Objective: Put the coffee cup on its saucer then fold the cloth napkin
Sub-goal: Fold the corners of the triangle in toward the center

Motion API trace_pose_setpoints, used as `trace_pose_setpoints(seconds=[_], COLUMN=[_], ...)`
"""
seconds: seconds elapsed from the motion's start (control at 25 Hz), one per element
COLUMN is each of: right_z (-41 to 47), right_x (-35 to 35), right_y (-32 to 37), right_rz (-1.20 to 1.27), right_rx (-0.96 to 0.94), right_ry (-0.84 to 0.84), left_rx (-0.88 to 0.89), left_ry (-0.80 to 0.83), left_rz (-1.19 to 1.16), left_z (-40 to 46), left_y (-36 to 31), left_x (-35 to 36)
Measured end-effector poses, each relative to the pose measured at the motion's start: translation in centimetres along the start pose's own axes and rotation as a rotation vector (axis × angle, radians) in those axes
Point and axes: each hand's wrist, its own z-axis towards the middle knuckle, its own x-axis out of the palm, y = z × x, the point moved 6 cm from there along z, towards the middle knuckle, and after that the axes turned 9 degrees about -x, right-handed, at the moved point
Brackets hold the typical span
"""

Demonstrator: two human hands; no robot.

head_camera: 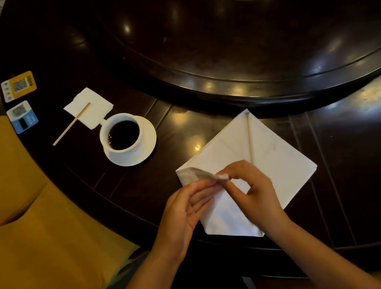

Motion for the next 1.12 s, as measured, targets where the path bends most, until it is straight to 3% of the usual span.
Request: trace_pose_setpoints(seconds=[0.12,0.24,0.36,0.52,0.6,0.68,0.76,0.8,0.88,0.92,1.04,1.12], right_z=[3.7,7.3,9.4,10.7,10.8,10.4,9.1,8.5,7.7,7.6,7.5,7.6], right_x=[-3.2,-5.4,-6.0,-6.0,-6.0,-5.7,-4.5,-3.9,-3.7,-3.9,-4.2,-4.2], right_y=[-3.7,-7.8,-10.1,-11.3,-11.0,-9.4,-9.0,-9.7,-12.0,-13.0,-14.0,-14.0], right_rz=[-0.074,-0.224,-0.329,-0.405,-0.464,-0.695,-0.847,-0.868,-0.881,-0.886,-0.92,-0.94], right_rx=[0.169,0.3,0.287,0.235,0.16,-0.127,-0.432,-0.474,-0.375,-0.318,-0.287,-0.303], right_ry=[0.039,0.083,0.065,0.006,-0.003,0.045,0.233,0.396,0.677,0.732,0.732,0.726], left_rx=[0.148,0.449,0.657,0.719,0.682,0.652,0.65,0.658,0.684,0.684,0.701,0.794], left_ry=[-0.074,-0.212,-0.184,-0.192,-0.197,-0.22,-0.237,-0.236,-0.222,-0.224,-0.176,0.079], left_rz=[0.293,0.899,1.341,1.788,1.894,1.947,1.971,1.978,1.97,1.964,2.003,2.104], left_z=[1.9,3.9,6.9,10.4,11.3,12.0,12.4,12.4,12.4,12.5,13.0,12.8], left_y=[-0.7,-2.0,-2.0,-0.5,0.8,1.7,2.2,2.3,2.1,1.6,0.3,1.2], left_x=[1.2,2.0,3.1,3.7,3.5,3.1,2.9,2.8,2.6,2.4,2.5,4.4])
